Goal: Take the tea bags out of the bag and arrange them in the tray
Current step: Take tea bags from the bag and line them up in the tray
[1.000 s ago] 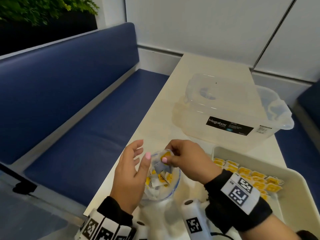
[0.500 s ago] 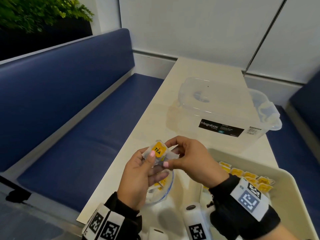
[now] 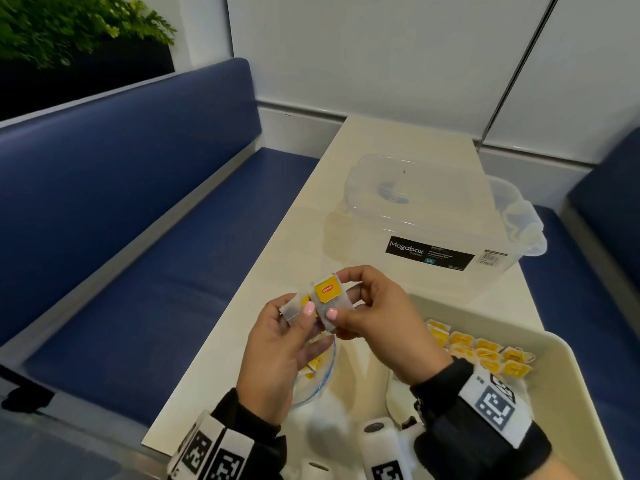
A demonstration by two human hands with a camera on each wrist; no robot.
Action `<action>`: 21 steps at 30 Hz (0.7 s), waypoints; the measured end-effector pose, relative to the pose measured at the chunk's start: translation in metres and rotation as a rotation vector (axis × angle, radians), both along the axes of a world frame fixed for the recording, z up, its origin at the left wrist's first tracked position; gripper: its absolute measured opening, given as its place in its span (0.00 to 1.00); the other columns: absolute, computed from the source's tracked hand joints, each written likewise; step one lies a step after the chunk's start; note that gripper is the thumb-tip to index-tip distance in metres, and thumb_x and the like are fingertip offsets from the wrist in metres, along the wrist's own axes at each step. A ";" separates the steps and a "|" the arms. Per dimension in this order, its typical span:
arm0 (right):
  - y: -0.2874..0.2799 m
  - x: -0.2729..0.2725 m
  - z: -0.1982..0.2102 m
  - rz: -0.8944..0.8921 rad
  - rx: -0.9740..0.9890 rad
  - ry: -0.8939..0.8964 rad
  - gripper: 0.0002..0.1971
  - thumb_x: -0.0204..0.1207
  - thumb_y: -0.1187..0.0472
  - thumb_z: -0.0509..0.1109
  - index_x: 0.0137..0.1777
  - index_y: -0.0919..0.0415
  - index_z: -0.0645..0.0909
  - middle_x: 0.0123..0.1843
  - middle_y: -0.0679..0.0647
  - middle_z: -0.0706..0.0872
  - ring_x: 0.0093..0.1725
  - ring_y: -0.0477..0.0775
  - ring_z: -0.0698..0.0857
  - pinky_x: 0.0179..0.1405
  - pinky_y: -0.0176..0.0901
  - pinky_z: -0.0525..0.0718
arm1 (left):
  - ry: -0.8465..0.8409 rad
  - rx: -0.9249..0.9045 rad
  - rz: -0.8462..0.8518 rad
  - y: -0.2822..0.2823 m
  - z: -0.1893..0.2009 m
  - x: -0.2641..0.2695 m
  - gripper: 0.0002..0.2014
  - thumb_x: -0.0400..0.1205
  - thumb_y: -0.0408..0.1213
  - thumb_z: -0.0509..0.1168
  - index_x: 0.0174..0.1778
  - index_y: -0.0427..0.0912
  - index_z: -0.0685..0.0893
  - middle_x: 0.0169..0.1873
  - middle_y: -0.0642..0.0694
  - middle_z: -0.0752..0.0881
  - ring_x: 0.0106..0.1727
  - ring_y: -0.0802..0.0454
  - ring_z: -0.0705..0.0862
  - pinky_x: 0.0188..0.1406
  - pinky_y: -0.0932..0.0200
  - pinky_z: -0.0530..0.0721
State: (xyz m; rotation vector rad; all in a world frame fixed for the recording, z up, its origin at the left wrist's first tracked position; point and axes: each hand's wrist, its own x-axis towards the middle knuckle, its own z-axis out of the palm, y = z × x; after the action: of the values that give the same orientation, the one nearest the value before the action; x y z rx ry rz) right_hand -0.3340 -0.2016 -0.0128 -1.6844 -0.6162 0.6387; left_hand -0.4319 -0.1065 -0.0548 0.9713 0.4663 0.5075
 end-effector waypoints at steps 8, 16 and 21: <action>-0.011 0.003 0.004 -0.015 -0.133 -0.369 0.09 0.68 0.56 0.78 0.45 0.44 0.82 0.40 0.44 0.85 0.34 0.38 0.80 0.40 0.34 0.80 | 0.158 0.514 0.123 0.002 0.004 0.000 0.15 0.74 0.33 0.73 0.52 0.52 0.80 0.44 0.51 0.88 0.43 0.54 0.89 0.40 0.63 0.88; -0.023 0.012 0.017 -0.044 -0.078 -0.377 0.12 0.70 0.67 0.75 0.32 0.50 0.79 0.29 0.47 0.84 0.29 0.43 0.83 0.32 0.34 0.80 | 0.108 0.323 0.022 -0.006 0.007 0.005 0.10 0.78 0.42 0.65 0.55 0.47 0.79 0.49 0.41 0.88 0.46 0.48 0.90 0.40 0.57 0.88; -0.032 0.013 0.015 -0.068 -0.017 -0.317 0.12 0.72 0.67 0.75 0.33 0.51 0.78 0.30 0.47 0.84 0.30 0.44 0.84 0.30 0.32 0.78 | 0.042 0.086 -0.018 -0.014 0.008 0.011 0.09 0.84 0.39 0.58 0.55 0.41 0.79 0.47 0.39 0.90 0.47 0.46 0.90 0.37 0.59 0.88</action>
State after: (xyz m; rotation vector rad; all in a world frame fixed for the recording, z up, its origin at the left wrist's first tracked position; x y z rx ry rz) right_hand -0.3208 -0.2337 0.0023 -1.8303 -0.7748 0.3301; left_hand -0.4211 -0.1201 -0.0468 1.0699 0.4763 0.4954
